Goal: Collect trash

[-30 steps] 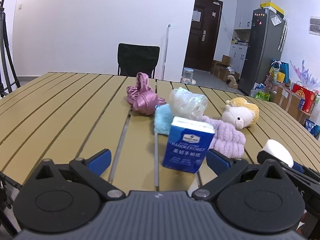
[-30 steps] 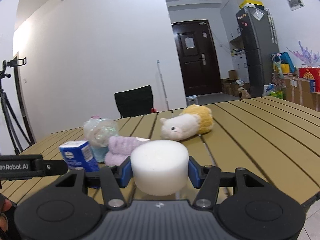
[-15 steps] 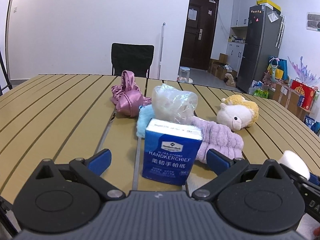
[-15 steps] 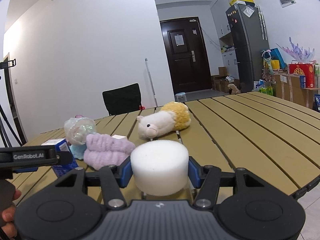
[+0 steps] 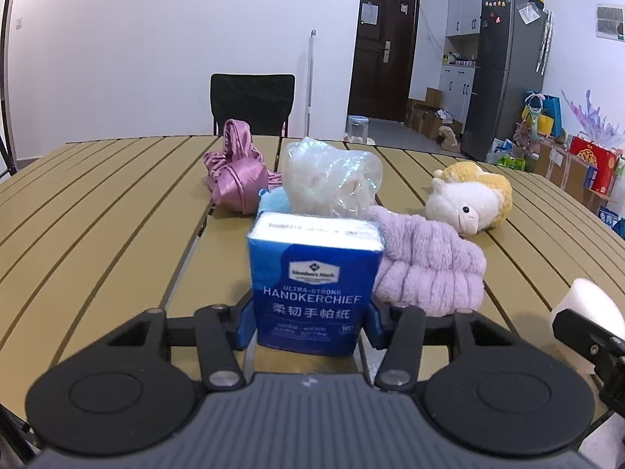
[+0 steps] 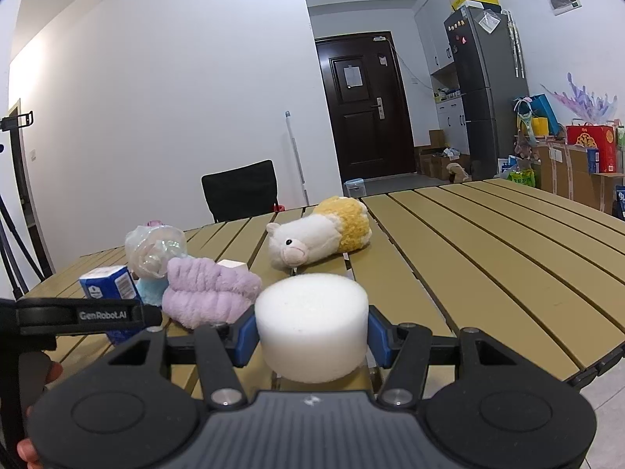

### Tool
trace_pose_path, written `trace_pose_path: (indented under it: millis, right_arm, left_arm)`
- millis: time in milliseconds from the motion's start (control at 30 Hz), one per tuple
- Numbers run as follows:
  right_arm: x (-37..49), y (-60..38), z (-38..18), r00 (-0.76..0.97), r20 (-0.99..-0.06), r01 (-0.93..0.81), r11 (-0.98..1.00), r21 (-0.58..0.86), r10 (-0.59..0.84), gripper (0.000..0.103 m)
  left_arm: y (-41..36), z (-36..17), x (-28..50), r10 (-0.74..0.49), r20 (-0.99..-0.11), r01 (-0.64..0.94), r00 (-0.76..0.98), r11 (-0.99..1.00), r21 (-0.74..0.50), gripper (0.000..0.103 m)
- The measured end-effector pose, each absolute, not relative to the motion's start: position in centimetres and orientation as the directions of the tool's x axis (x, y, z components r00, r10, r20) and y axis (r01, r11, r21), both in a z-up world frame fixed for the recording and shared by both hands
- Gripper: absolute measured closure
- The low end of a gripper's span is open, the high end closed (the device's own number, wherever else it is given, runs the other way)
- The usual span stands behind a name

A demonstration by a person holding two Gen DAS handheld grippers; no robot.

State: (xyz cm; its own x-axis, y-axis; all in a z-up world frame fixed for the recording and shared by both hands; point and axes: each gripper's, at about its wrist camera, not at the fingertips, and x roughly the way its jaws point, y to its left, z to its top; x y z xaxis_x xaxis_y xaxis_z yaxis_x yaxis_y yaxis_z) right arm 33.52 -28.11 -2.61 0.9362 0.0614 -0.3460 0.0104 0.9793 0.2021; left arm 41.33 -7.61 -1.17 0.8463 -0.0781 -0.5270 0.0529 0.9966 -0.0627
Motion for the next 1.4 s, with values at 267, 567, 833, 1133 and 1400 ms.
trace_pose_path:
  millis: [267, 567, 833, 1133, 1400]
  right_arm:
    - [33.5, -27.8, -2.6, 0.936, -0.345, 0.001, 0.980, 0.198, 0.069, 0.048]
    - [33.1, -27.5, -2.5, 0.937, -0.342, -0.012, 0.982, 0.191, 0.078, 0.048]
    - [32.2, -27.2, -2.1, 0.940, -0.330, -0.022, 0.982, 0.190, 0.085, 0.048]
    - [30.0, -26.4, -0.7, 0.949, -0.296, -0.058, 0.982, 0.177, 0.109, 0.048]
    - [27.9, -25.6, 0.5, 0.955, -0.273, -0.077, 0.985, 0.153, 0.117, 0.048]
  left_arm:
    - [-7.4, -1.1, 41.2, -0.069, -0.524, 0.048, 0.849, 0.997, -0.054, 0.051]
    - [-7.4, -0.5, 40.4, -0.066, -0.503, 0.052, 0.862, 0.998, -0.041, 0.051]
    - [-7.1, 0.3, 38.5, -0.071, -0.472, 0.057, 0.879, 0.997, -0.044, 0.051]
    - [-6.5, 2.0, 35.4, -0.066, -0.429, 0.049, 0.901, 0.997, -0.051, 0.051]
    - [-6.3, 3.5, 32.5, -0.054, -0.394, 0.046, 0.917, 0.999, -0.030, 0.051]
